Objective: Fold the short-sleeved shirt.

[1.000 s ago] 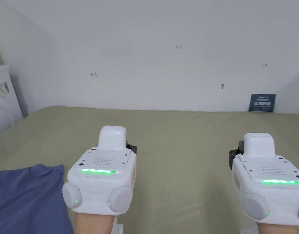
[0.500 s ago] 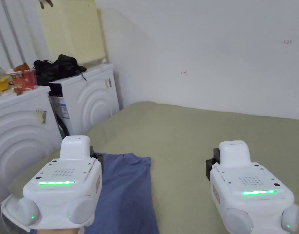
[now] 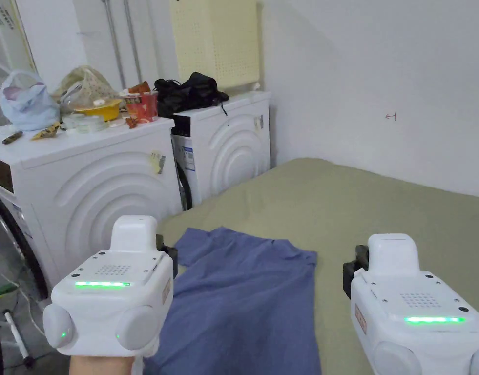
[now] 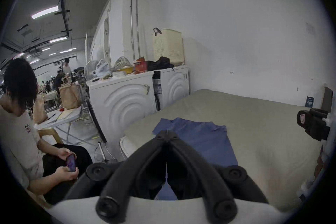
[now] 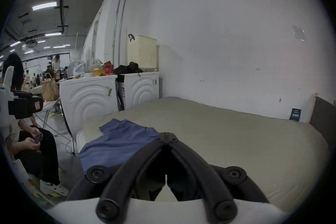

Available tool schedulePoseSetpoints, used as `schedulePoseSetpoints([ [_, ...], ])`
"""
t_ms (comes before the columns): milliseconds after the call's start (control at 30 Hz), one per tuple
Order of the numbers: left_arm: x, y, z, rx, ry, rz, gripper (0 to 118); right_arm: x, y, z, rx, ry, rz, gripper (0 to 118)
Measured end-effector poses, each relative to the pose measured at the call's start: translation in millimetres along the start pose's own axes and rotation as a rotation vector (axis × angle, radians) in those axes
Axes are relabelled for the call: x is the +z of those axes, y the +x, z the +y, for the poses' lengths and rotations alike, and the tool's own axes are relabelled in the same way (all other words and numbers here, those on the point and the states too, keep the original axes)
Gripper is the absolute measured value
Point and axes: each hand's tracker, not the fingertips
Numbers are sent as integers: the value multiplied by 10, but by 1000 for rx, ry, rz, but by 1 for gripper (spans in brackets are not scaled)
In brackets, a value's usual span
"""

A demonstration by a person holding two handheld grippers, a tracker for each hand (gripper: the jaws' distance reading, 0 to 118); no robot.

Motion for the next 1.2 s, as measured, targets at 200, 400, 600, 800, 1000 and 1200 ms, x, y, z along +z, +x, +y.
schedulePoseSetpoints([
  [200,-190,20,-33,6,-23,-27,0,-118,-14,6,5,-12,1,0],
  [400,-700,264,-111,-12,-103,-103,0,-241,35,-146,5,-41,-8,0],
  [600,-1790,705,-350,-19,-314,-234,0,-594,164,-594,-2,-136,-19,0],
  [800,-2895,1187,-729,-83,-591,-326,0,-940,305,-928,-19,-209,-28,0],
  [1000,-3407,1422,-996,-178,-741,-350,88,-1096,411,-1148,-39,-275,-44,0],
  [1200,-3446,1599,-1057,-223,-820,-294,113,-1055,488,-1283,-47,-309,-56,0],
])
